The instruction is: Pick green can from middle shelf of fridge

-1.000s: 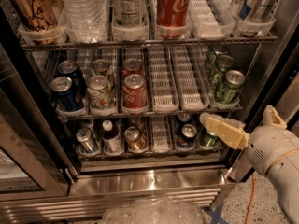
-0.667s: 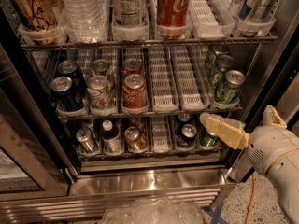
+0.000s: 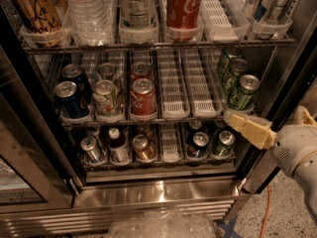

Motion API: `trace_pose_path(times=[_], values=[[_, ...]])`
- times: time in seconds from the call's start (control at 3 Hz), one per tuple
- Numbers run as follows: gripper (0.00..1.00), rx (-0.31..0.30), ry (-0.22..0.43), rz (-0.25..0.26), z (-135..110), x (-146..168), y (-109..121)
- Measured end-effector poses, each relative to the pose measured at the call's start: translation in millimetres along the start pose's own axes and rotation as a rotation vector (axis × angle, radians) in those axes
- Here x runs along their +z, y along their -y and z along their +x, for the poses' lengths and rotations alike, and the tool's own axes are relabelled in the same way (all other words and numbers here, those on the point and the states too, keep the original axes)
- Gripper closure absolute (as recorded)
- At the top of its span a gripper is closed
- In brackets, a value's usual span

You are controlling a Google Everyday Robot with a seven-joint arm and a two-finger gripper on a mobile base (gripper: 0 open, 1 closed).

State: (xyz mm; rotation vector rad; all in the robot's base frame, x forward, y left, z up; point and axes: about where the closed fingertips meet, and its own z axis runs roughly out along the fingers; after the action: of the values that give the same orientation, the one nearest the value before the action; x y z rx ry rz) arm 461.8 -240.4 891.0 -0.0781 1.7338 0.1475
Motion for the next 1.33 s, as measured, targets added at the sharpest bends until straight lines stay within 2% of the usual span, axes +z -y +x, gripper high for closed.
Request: trace_pose_path(times=[0.33, 0.67, 1.0, 1.33], values=[[0.0, -0.002, -0.011, 0.01, 2, 0, 3], [0.16, -0.002, -0.012, 0.01, 2, 0, 3], [0.01, -0.01, -0.028, 0.03, 5, 5, 13], [0.15, -0.013, -0.03, 0.032, 5, 5, 13]])
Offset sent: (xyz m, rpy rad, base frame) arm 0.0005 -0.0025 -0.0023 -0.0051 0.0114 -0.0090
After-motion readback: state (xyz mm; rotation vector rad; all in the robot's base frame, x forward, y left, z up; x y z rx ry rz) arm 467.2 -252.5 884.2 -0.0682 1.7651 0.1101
